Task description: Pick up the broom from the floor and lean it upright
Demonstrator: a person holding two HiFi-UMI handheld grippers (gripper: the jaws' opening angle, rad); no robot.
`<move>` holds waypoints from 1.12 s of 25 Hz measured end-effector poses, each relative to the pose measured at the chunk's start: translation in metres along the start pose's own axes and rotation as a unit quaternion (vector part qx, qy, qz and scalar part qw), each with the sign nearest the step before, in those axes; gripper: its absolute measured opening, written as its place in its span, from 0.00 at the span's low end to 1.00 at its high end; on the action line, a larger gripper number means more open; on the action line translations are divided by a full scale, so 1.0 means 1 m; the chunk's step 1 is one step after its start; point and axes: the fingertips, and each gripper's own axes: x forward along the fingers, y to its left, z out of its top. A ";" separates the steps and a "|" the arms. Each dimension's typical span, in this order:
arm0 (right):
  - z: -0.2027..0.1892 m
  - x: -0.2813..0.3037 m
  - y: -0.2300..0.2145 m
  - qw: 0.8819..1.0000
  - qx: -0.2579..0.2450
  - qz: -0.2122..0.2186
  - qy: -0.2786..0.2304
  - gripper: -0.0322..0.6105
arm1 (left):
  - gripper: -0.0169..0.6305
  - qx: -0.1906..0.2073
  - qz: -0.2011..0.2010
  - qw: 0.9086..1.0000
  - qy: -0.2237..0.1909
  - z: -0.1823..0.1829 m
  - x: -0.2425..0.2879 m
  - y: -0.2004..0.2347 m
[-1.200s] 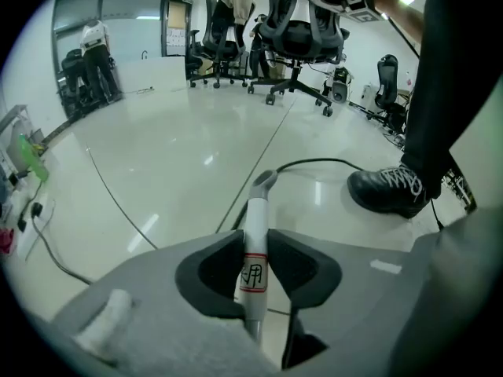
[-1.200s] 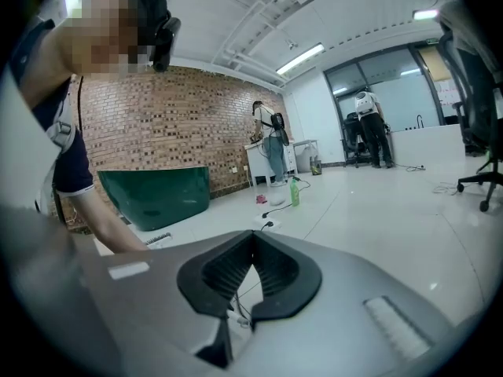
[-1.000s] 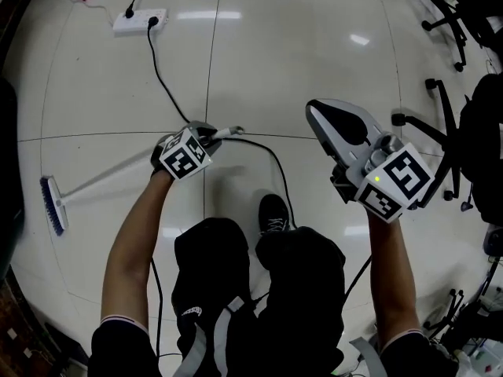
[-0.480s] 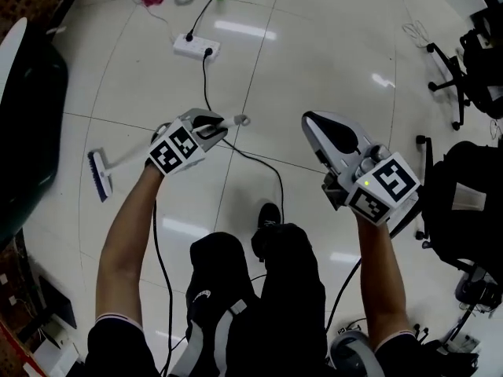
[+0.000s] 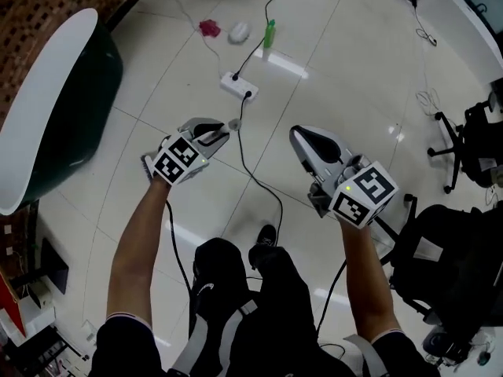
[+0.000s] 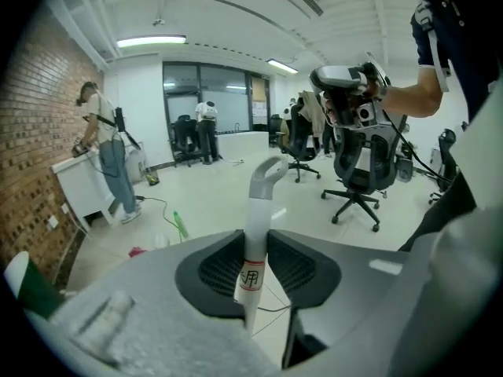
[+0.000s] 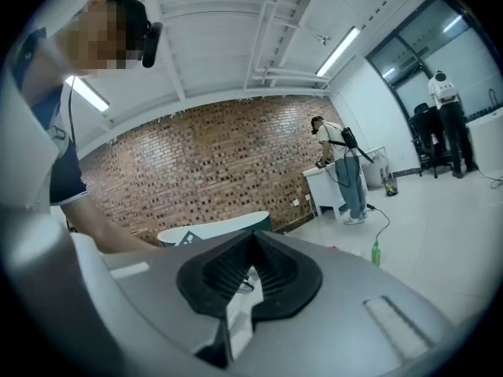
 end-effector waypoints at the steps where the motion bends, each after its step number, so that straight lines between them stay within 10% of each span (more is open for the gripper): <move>1: 0.012 0.011 0.005 1.000 -0.005 0.012 0.002 0.06 | 0.18 -0.006 0.017 1.000 -0.002 0.005 -0.015 0.013; 10: 0.087 0.143 0.076 0.995 -0.040 0.096 0.012 0.06 | 0.17 -0.060 0.128 0.989 -0.035 -0.004 -0.156 0.111; 17: 0.115 0.252 0.141 0.989 -0.043 0.138 0.026 0.06 | 0.17 -0.144 0.234 0.959 -0.068 -0.045 -0.286 0.188; 28: 0.140 0.391 0.197 0.960 -0.075 0.265 0.057 0.06 | 0.17 -0.283 0.403 0.868 -0.068 -0.092 -0.384 0.268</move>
